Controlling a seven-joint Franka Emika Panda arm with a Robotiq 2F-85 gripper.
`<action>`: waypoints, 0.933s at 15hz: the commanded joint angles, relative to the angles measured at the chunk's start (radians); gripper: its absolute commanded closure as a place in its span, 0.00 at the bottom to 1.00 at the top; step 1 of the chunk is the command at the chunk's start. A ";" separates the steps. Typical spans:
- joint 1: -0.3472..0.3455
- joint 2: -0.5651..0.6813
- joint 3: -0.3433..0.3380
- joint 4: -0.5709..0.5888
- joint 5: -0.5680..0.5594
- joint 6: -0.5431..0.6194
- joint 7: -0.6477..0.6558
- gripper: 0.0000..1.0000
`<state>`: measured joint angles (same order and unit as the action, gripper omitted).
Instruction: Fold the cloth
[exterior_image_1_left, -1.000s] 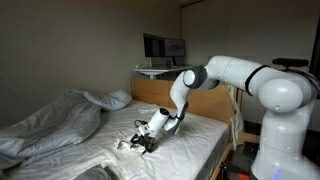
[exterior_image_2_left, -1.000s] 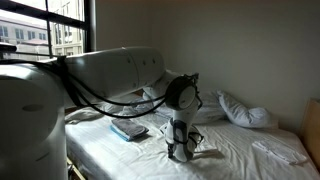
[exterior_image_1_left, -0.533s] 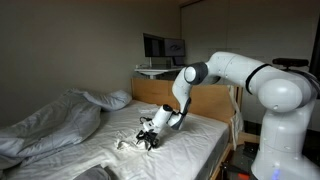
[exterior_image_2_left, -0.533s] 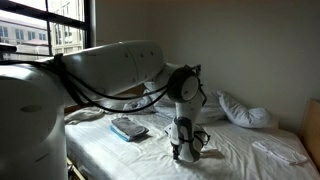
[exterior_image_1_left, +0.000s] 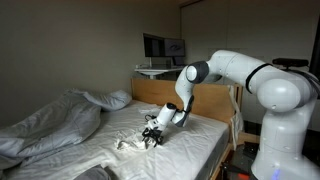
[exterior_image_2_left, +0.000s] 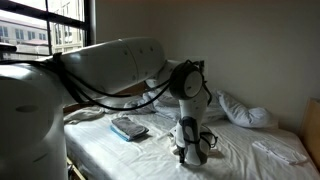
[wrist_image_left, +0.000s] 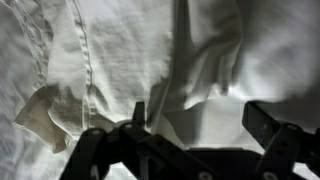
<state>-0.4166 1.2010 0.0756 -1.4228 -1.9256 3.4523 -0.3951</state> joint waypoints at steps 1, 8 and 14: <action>-0.053 -0.023 -0.006 0.000 -0.011 0.004 -0.030 0.00; -0.326 -0.077 0.120 -0.070 -0.151 0.004 -0.135 0.00; -0.410 -0.124 0.201 -0.183 -0.281 0.000 -0.163 0.00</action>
<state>-0.8386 1.1309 0.2502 -1.5151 -2.1697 3.4527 -0.5386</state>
